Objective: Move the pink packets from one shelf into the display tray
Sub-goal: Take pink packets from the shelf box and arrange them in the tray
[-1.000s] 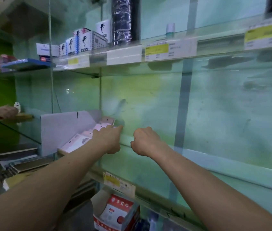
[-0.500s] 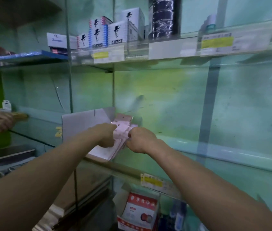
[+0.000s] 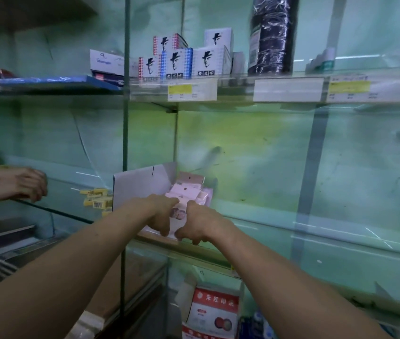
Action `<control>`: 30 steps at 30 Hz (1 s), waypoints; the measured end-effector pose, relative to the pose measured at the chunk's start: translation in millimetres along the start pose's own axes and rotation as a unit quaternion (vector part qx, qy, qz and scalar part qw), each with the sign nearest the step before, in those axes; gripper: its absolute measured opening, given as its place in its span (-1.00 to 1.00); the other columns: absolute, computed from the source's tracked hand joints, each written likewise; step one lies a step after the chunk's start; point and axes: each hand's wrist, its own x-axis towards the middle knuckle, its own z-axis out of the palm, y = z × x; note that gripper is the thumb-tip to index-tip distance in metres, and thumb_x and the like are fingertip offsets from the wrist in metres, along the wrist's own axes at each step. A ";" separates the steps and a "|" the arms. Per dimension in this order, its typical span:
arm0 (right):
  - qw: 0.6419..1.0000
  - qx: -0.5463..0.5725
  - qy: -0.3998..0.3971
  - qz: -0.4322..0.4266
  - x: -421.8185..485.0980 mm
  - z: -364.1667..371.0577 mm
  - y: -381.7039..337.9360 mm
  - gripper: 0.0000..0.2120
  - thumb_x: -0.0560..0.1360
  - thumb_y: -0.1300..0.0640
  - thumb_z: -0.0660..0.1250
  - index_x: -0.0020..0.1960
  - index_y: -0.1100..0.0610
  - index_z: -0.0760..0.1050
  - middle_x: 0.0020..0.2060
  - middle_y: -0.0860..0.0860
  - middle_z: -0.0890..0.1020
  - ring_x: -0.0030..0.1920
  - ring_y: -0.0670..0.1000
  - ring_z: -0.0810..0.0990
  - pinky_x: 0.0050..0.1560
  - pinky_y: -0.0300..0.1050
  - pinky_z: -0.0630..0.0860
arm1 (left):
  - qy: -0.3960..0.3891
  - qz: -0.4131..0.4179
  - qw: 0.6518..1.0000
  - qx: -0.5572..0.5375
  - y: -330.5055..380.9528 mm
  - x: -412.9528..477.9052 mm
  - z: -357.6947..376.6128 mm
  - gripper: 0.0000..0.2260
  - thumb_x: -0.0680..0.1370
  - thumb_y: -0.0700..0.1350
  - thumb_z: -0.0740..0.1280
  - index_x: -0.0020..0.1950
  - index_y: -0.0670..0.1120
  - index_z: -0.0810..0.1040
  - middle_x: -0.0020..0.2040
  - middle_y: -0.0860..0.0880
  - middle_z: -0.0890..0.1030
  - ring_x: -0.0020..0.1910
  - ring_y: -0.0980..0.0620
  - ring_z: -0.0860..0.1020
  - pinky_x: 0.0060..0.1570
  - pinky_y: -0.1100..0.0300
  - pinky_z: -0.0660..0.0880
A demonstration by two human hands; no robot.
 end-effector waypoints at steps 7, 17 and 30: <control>0.999 0.041 0.002 0.025 -2.2 -0.4 -0.5 -0.43 0.42 0.10 0.42 0.31 0.15 0.22 -0.05 0.06 0.59 -0.27 0.03 0.63 -0.10 -0.03 0.60 | 0.027 0.021 0.997 0.065 4.0 -1.2 -5.2 -0.30 0.41 0.03 0.47 0.48 0.01 0.24 0.38 -0.15 0.29 0.32 -0.13 0.34 0.27 0.02 0.38; 0.994 0.070 0.084 0.005 2.7 -3.7 4.7 -0.54 0.46 0.09 0.38 0.29 0.11 0.31 0.20 0.10 0.53 0.16 0.12 0.52 0.03 -0.10 0.43 | 0.111 0.024 0.993 0.005 -0.1 -5.1 -12.7 -0.51 0.43 -0.05 0.46 0.28 -0.02 0.33 0.24 -0.06 0.48 0.15 -0.07 0.46 0.16 0.01 0.43; 0.925 0.338 0.172 0.014 -0.9 -39.2 27.8 -0.82 0.40 0.33 0.38 -0.03 0.16 0.52 -0.25 0.05 0.56 -0.37 -0.02 0.47 -0.42 -0.27 0.41 | 0.270 0.092 0.884 -0.370 4.4 -8.5 -40.1 -0.90 0.51 -0.07 0.38 -0.12 -0.05 0.49 -0.21 -0.03 0.53 -0.20 -0.05 0.53 -0.24 0.13 0.47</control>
